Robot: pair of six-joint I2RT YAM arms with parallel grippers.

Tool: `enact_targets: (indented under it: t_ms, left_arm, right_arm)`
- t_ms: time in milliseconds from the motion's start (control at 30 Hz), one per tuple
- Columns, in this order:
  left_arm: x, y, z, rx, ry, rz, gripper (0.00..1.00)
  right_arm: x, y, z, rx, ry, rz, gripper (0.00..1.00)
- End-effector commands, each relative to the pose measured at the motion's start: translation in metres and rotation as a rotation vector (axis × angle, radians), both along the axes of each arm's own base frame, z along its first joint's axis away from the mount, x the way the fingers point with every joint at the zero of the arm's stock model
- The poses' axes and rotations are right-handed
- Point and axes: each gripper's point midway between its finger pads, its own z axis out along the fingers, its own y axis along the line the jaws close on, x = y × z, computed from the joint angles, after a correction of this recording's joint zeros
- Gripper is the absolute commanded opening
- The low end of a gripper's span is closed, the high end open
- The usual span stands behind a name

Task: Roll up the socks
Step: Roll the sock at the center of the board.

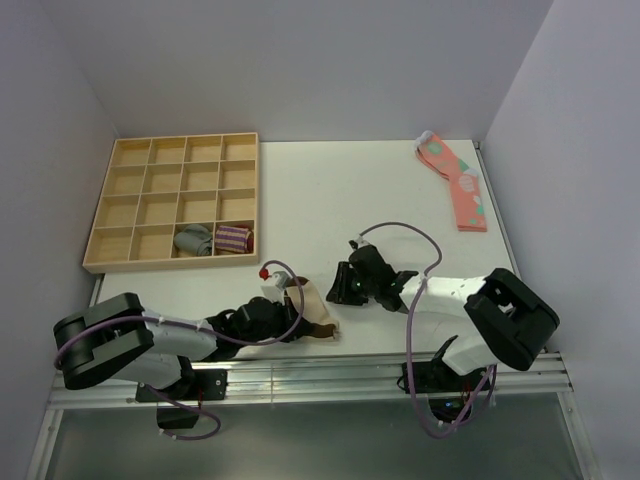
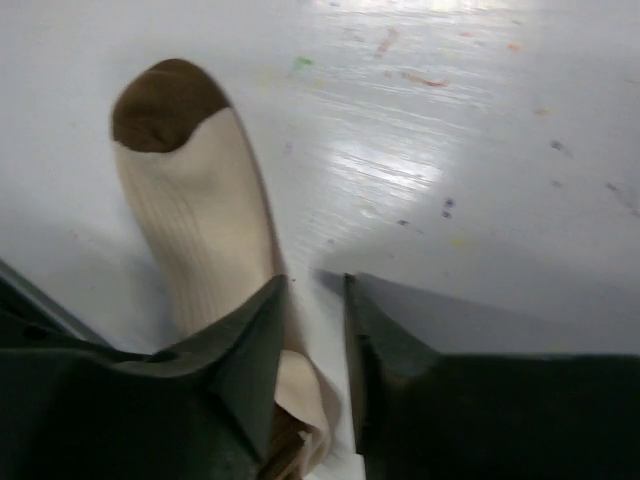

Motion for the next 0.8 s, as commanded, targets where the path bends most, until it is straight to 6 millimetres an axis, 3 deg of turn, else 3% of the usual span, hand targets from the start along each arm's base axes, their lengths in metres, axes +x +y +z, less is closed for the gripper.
enact_targets:
  t_ms: [0,200,767]
  left_arm:
    - [-0.011,0.027,-0.035,0.181,0.043,-0.032,0.0]
    - [-0.01,0.026,-0.039,0.184,0.044,-0.042,0.0]
    - [-0.01,0.02,-0.036,0.165,0.042,-0.063,0.0]
  right_arm:
    - [-0.002,0.003,-0.004,0.009,0.003,0.037,0.41]
    - [-0.006,0.022,0.004,0.089,0.015,0.115,0.52]
    - [-0.007,0.045,-0.008,0.108,0.12,0.191,0.52]
